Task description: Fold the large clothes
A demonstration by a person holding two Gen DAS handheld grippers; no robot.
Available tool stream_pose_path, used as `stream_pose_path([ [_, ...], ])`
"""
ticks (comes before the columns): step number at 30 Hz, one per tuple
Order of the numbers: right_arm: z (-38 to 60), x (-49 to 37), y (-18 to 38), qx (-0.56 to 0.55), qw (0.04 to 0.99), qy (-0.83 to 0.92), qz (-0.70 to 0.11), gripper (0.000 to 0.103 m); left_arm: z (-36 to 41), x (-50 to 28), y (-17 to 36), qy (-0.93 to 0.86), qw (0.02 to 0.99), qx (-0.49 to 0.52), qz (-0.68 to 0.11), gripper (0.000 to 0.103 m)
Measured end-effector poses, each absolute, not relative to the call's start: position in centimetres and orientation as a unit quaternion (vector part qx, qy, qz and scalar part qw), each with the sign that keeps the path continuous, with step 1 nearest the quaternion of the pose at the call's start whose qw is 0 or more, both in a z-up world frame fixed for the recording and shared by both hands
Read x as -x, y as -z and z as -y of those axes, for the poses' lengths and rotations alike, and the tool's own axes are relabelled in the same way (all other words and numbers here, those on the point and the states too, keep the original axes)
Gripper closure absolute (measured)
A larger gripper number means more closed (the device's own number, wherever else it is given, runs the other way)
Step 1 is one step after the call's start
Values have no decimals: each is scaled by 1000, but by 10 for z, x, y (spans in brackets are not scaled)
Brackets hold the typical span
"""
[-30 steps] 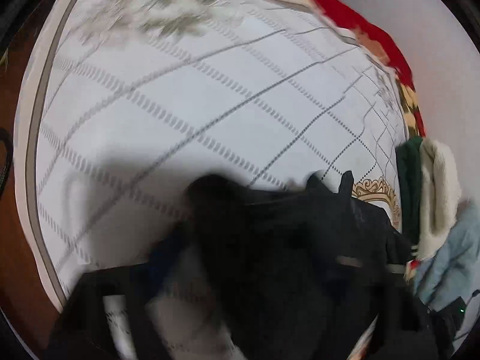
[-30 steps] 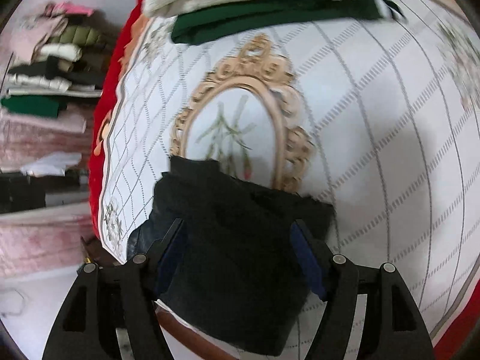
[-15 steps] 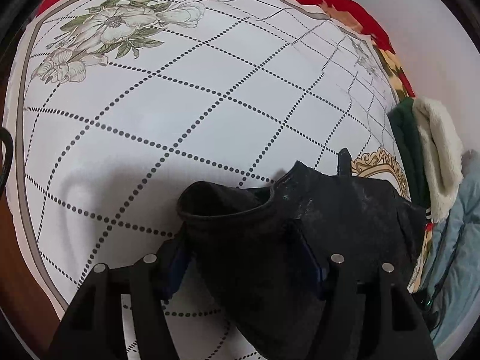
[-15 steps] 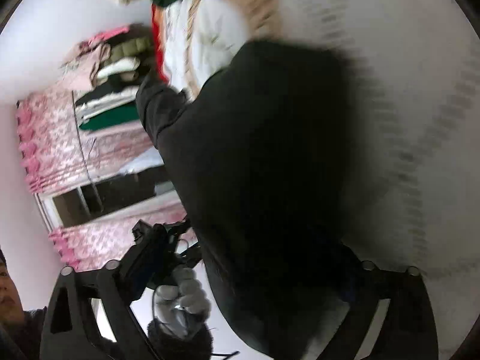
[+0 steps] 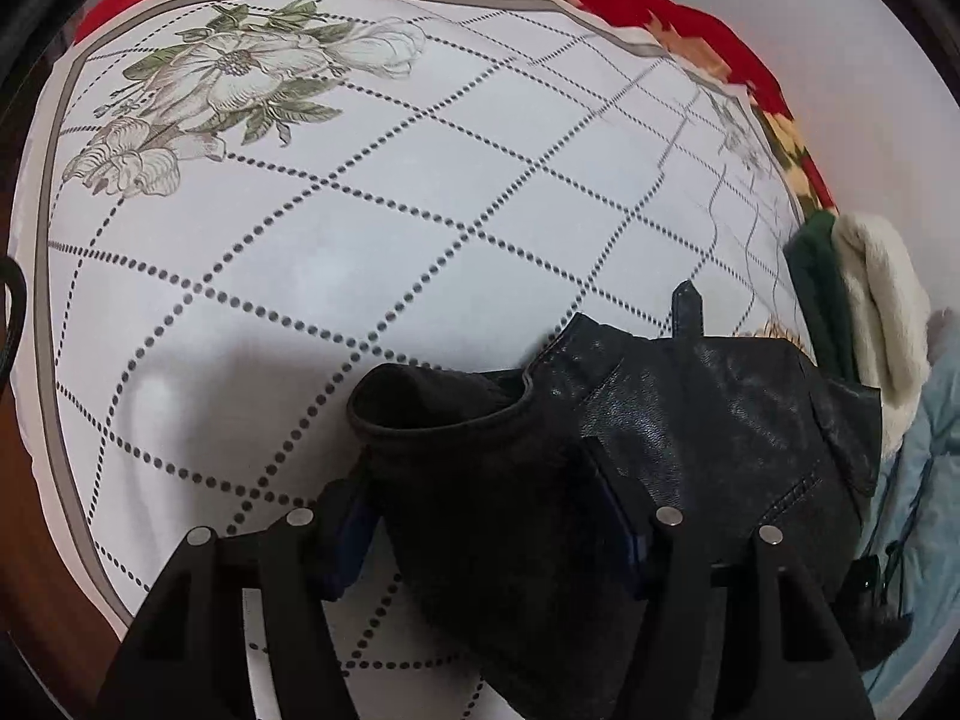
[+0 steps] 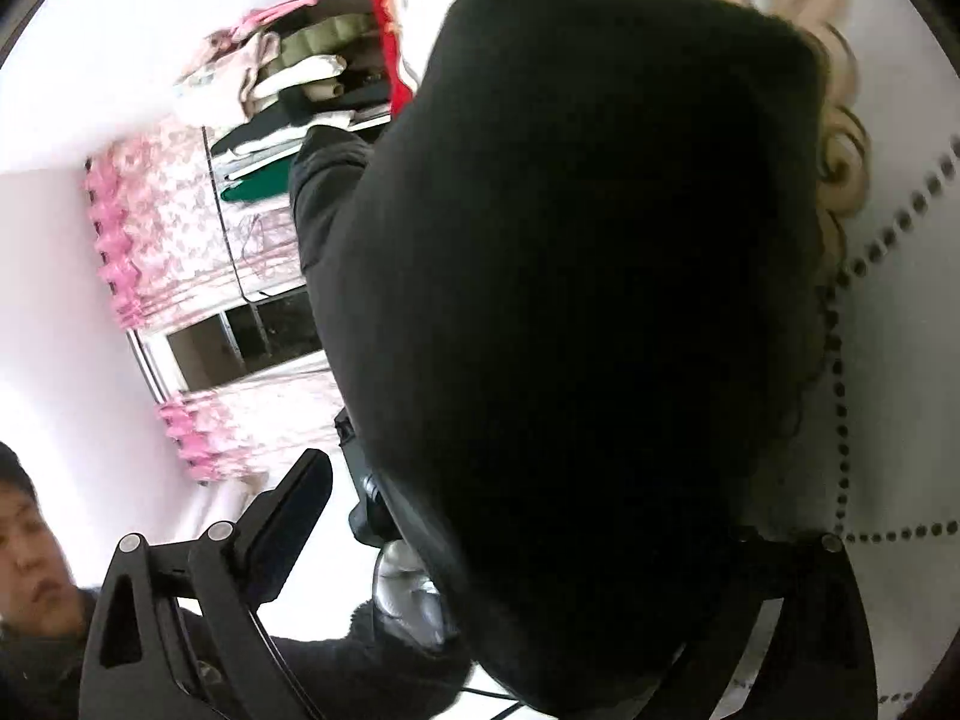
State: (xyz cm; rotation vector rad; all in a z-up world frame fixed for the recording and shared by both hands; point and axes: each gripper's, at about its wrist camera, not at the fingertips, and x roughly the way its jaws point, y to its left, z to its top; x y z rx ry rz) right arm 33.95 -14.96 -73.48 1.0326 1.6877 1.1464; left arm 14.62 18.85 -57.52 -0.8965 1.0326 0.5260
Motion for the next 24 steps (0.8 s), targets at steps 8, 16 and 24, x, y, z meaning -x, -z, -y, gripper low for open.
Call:
stream_pose_path([
  [8, 143, -328, 719, -389, 498, -371, -680, 53, -183, -149, 544, -239, 769, 380, -455, 76],
  [16, 136, -342, 668, -402, 499, -403, -653, 58, -184, -160, 495, -216, 793, 361, -440, 79],
  [24, 122, -384, 602, -408, 511, -439, -616, 58, -179, -194, 434, -187, 819, 349, -414, 79],
])
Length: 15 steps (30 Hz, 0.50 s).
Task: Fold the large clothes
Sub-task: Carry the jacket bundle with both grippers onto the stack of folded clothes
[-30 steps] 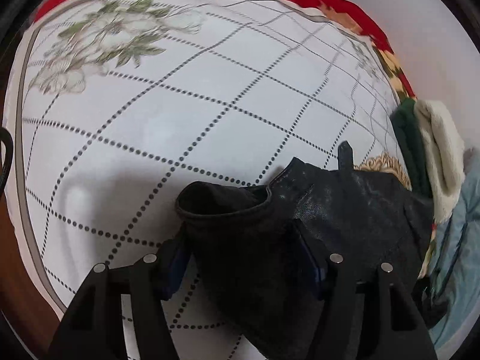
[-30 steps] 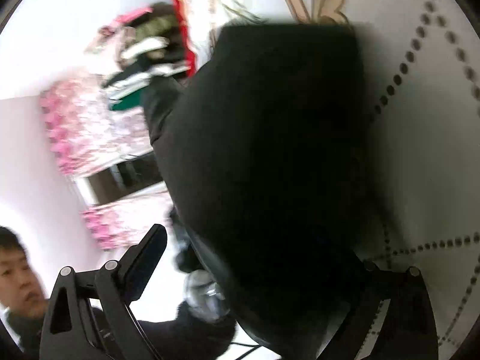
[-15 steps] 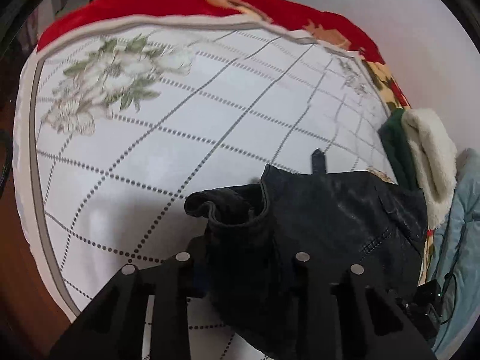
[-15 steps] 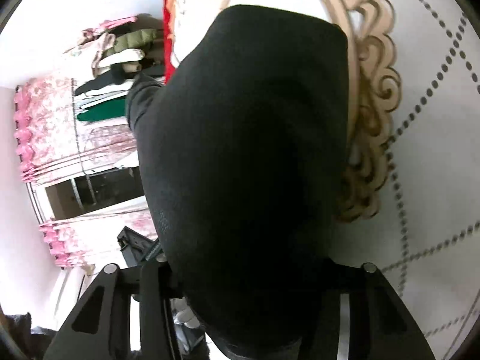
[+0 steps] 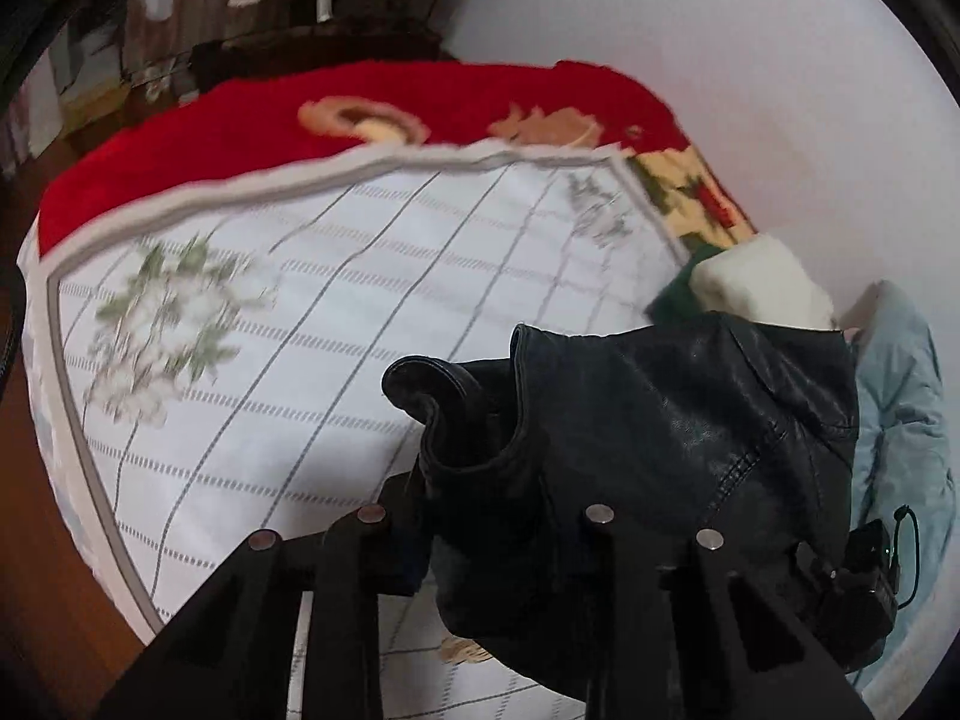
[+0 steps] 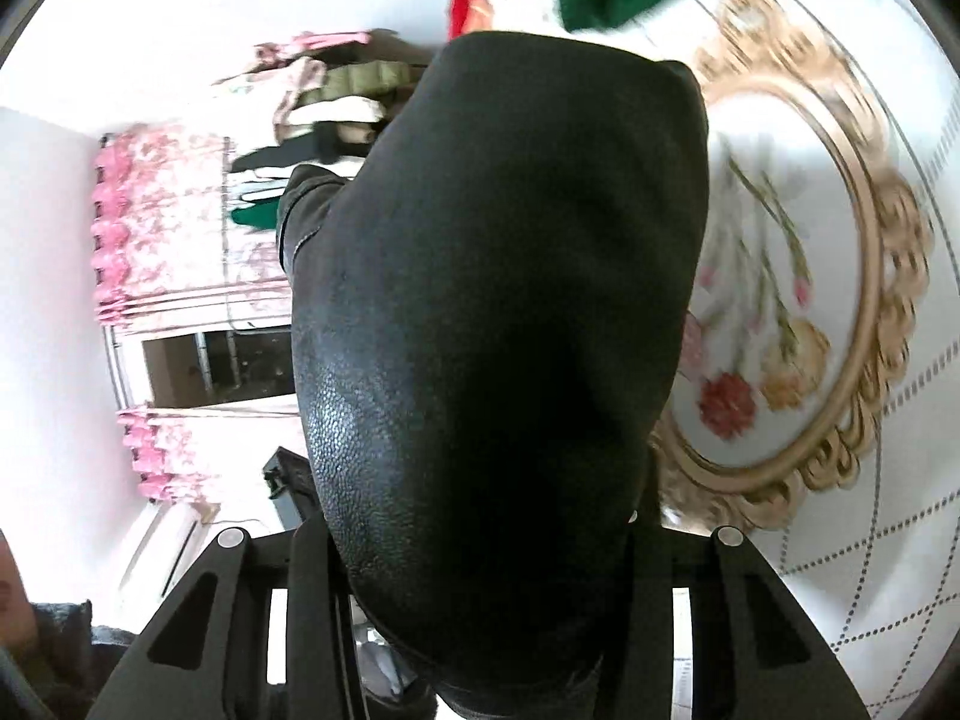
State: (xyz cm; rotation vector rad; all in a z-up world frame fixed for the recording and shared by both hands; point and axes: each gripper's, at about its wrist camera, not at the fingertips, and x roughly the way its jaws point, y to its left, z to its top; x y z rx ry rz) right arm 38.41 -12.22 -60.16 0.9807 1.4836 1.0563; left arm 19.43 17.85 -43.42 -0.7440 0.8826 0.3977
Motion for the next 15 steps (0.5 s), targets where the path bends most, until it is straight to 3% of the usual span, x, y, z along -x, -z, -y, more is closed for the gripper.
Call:
stream_pose_path([
  [7, 113, -468, 527, -419, 526, -465, -576, 58, -172, -269, 359, -148, 850, 350, -364, 79],
  [15, 148, -621, 446, -432, 564, -474, -520, 58, -148, -421, 295, -79, 889, 341, -295, 79],
])
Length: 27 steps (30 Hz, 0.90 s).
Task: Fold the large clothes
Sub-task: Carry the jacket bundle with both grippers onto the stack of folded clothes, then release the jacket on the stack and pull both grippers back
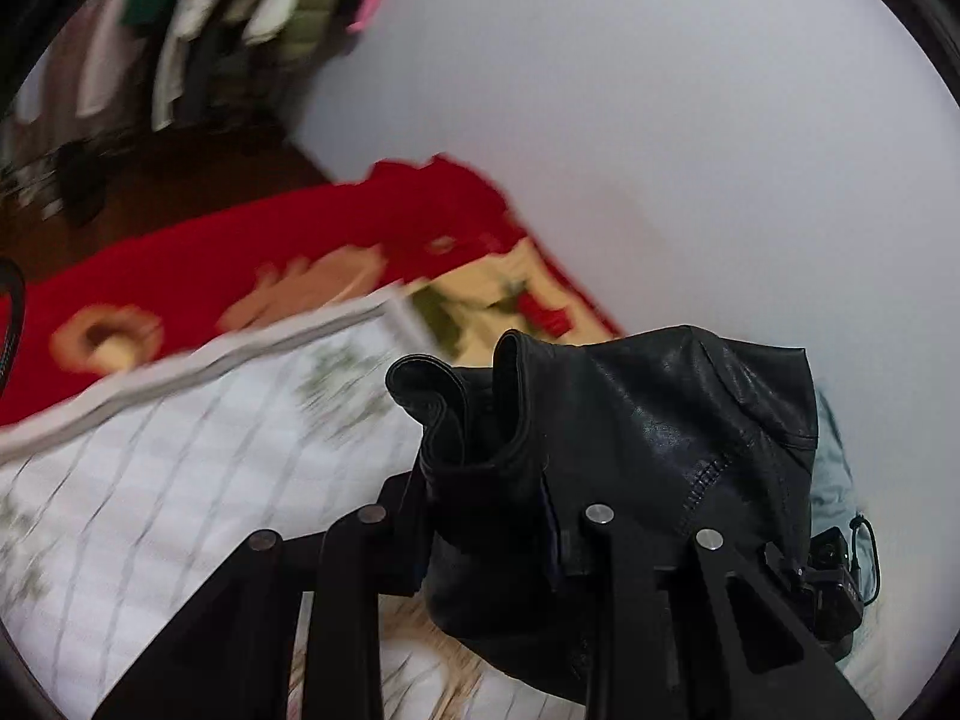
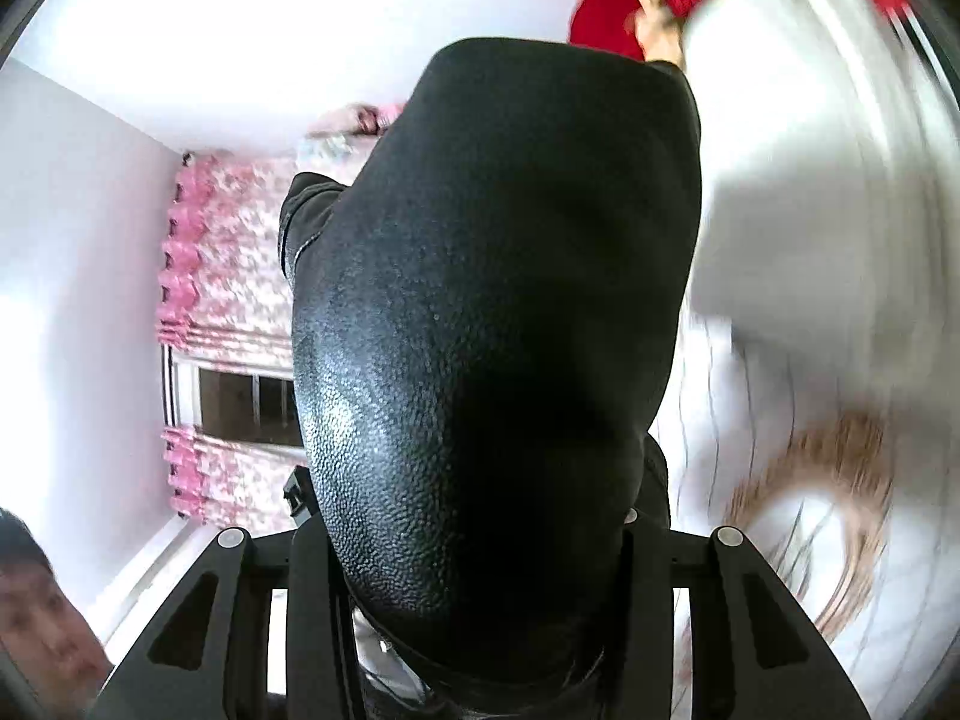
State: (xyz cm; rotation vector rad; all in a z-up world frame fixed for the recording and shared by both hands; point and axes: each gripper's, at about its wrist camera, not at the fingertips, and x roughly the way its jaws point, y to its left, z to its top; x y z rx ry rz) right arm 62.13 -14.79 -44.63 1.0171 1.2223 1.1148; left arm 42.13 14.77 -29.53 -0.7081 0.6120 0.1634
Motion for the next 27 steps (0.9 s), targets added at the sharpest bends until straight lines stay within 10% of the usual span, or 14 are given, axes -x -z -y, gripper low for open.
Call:
stream_pose_path([
  [11, 215, -801, 579, -478, 511, -391, -598, 57, -115, -590, 426, -48, 857, 326, -395, 78],
  [18, 218, -791, 570, -389, 566, -348, -638, 32, -104, -592, 435, -53, 856, 281, -431, 64],
  [22, 202, -766, 522, -237, 684, -266, -637, 0, -96, -594, 420, -78, 865, 215, -446, 6],
  [27, 182, -696, 484, -71, 784, -124, -603, 0, -78, -577, 394, -101, 880, 110, -450, 6],
])
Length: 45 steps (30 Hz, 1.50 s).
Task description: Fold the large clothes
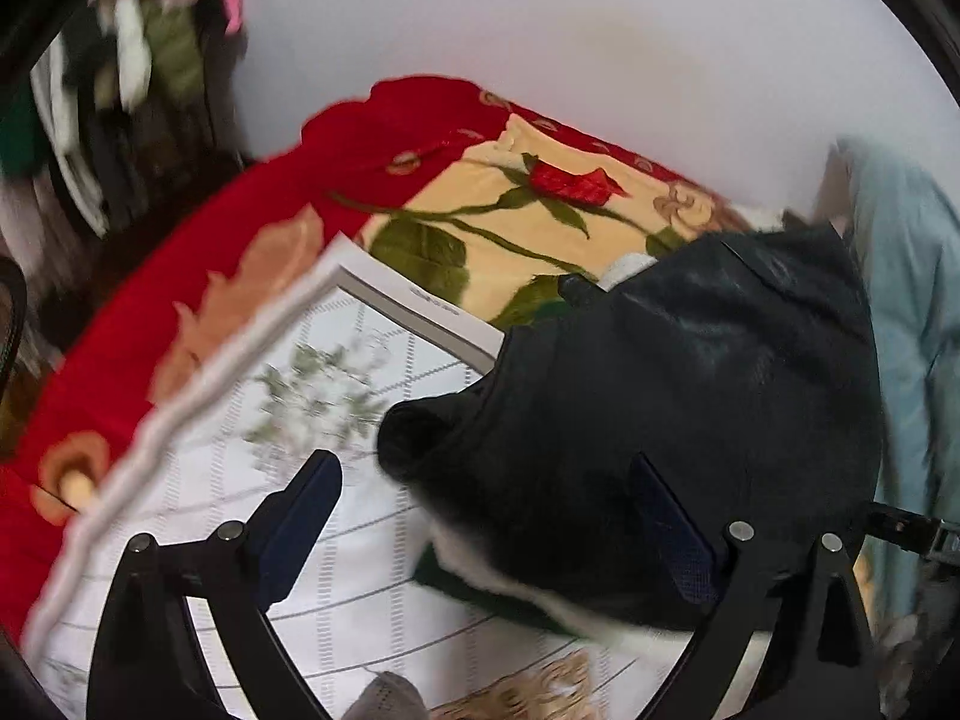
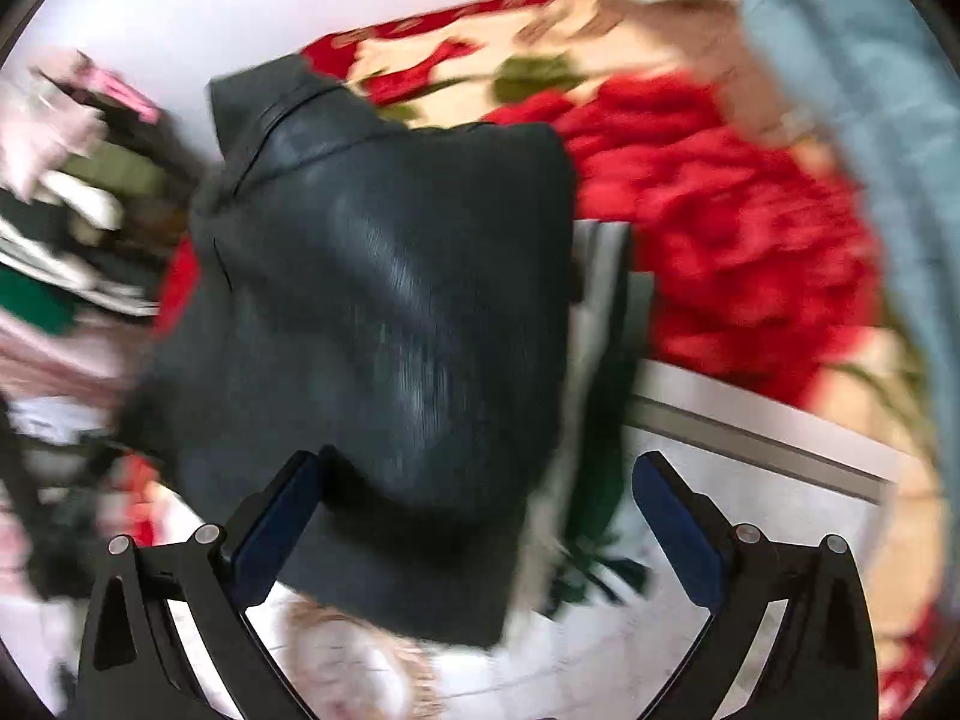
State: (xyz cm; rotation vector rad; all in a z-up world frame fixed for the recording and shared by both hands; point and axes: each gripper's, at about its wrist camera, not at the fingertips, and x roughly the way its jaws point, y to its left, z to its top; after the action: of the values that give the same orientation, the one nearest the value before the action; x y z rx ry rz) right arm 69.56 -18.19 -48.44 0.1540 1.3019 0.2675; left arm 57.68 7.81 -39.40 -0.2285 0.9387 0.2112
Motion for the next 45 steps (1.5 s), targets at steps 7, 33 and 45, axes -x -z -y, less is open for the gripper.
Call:
stream_pose_path([
  [7, 174, -588, 419, 2, 838, 13, -546, 0, -49, -518, 342, -91, 891, 7, -444, 5],
  [33, 117, -193, 45, 5, 913, 122, -389, 0, -40, -224, 53, -6, 928, -16, -372, 5],
  [45, 127, -104, -19, 7, 923, 122, -364, 0, -31, -161, 9, -10, 937, -12, -348, 5],
])
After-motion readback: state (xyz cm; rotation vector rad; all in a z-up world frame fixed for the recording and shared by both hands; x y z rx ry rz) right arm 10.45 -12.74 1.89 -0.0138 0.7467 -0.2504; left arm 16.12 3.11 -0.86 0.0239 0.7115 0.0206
